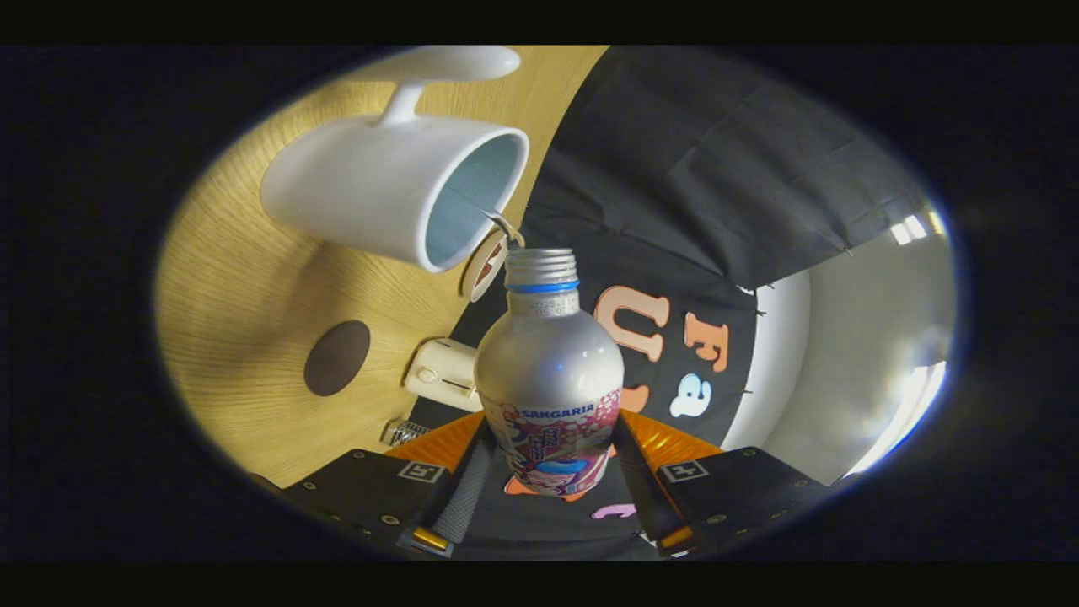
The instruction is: Take the bottle from table, then pour the juice into the cup, finally place the bottle on the coaster
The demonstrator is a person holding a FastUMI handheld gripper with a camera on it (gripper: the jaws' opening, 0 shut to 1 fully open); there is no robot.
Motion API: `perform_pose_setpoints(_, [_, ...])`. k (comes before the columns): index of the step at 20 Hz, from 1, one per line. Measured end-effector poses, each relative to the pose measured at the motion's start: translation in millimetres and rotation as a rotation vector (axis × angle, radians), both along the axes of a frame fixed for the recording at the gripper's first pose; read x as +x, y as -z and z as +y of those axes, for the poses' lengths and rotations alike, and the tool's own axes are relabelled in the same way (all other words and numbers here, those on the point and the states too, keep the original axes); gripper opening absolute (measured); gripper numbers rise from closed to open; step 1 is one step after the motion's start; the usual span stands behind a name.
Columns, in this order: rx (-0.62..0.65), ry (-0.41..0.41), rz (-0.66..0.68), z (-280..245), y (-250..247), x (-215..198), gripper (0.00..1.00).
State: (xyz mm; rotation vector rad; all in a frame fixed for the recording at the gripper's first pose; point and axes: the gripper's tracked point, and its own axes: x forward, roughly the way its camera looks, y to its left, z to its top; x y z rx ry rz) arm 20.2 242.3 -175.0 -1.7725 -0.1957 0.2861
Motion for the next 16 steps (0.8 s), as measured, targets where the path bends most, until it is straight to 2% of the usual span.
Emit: perform_pose_setpoints(16, [-0.073, -0.054, -0.060, 8, -23, 4, 0.77])
